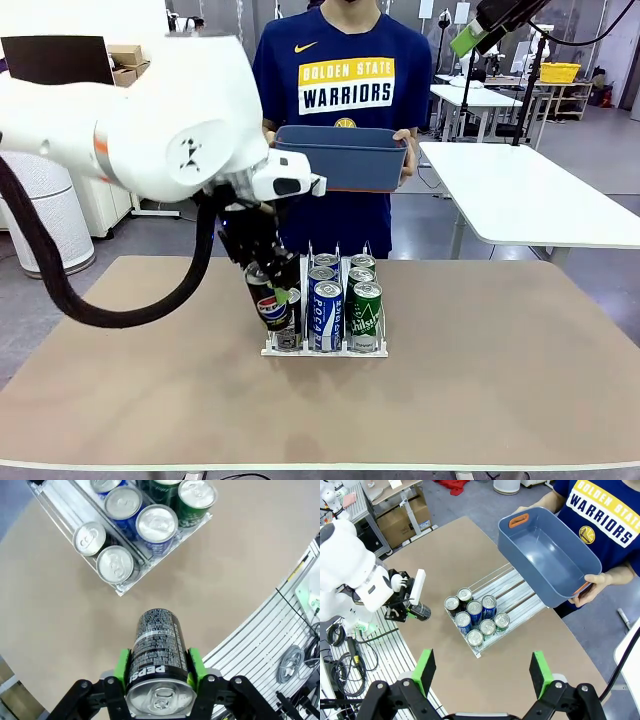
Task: Fill the beverage cans into the dispenser.
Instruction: Place the picked Pepsi coke in the line of the Automatic Can Dispenser with the same cans.
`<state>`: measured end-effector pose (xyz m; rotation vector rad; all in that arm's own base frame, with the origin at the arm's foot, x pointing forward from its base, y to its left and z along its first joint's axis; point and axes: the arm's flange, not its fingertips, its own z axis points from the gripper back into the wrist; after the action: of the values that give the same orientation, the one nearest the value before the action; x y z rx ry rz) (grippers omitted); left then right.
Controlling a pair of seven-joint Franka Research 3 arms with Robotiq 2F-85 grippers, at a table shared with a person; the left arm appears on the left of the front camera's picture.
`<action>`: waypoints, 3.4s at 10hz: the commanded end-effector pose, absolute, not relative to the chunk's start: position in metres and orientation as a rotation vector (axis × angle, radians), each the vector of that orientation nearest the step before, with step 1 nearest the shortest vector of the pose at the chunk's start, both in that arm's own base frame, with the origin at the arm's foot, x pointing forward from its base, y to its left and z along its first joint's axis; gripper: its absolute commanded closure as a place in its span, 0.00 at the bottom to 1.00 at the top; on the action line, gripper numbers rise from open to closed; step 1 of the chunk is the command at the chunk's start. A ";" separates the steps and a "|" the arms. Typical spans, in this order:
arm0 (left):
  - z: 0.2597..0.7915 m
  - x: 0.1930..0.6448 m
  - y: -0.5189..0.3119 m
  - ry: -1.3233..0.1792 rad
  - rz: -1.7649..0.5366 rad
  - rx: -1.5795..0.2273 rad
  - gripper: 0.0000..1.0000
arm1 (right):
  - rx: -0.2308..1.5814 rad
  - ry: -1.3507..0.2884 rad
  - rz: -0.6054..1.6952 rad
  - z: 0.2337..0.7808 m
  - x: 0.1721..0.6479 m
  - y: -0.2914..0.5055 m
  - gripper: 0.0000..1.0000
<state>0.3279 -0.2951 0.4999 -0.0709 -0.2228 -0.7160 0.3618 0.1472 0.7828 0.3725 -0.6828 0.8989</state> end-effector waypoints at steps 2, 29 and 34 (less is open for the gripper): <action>0.465 0.341 -0.285 -0.232 -0.625 -0.143 0.42 | 0.377 -0.674 0.905 0.783 0.361 0.147 0.00; 0.418 0.453 -0.300 -0.201 -0.600 -0.021 0.42 | 0.377 -0.674 0.905 0.783 0.361 0.147 0.00; 0.399 0.465 -0.301 -0.140 -0.600 -0.079 0.42 | 0.377 -0.674 0.905 0.783 0.361 0.147 0.00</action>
<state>0.4507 -0.3050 0.4003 -0.0781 -0.1390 -0.6104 0.3617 0.1472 0.7828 0.3724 -0.6828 0.8989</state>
